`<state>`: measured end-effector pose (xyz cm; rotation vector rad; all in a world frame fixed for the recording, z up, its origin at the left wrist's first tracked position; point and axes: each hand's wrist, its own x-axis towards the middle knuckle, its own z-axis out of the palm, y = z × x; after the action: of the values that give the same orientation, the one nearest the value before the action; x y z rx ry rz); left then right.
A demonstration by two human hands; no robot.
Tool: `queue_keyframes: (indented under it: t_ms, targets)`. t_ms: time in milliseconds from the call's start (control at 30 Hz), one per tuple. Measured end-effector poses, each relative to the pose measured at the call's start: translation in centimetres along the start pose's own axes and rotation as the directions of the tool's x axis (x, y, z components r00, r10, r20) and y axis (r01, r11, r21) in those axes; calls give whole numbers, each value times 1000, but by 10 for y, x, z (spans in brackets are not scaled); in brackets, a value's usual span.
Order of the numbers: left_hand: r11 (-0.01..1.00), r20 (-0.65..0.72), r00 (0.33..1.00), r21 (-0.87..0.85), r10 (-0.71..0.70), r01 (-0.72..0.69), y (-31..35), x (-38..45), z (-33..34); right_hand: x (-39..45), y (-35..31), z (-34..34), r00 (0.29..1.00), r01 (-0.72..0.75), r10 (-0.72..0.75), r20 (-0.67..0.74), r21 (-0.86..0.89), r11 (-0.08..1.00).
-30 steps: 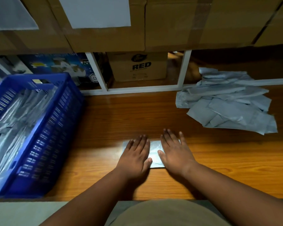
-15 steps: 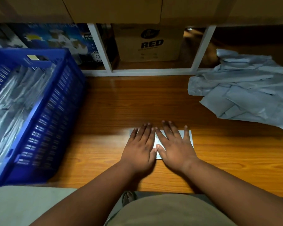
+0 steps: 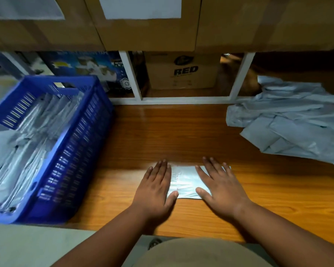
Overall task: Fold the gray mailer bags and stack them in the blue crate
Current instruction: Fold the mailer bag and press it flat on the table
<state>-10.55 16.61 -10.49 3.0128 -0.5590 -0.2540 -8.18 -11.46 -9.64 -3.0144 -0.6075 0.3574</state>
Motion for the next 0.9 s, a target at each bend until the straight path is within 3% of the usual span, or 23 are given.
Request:
queue_keyframes:
  t_ms: [333, 467, 533, 633, 767, 900]
  targets:
    - [1000, 42, 999, 23, -14, 13, 0, 2, -8, 1, 1, -1, 999, 0, -1, 46, 13, 1000]
    - [1000, -27, 1000, 10, -6, 7, 4, 21, -32, 10, -3, -10, 998, -4, 1, 56, 66, 998]
    - [999, 6, 999, 33, 32, -32, 12, 33, -34, 16, -10, -13, 1000, 30, -30, 5, 57, 998]
    - [996, 92, 995, 73, 39, -46, 22, 37, -30, 16, -19, -8, 995, 93, -94, 35, 42, 995]
    - [997, 31, 998, 61, -57, 55, 21, 37, -46, 12, -12, 2, 993, 109, -111, 31, 65, 992]
    - [969, 139, 959, 17, -248, 248, 9, 47, -63, 20, -7, -24, 994, 106, -109, 29, 84, 991]
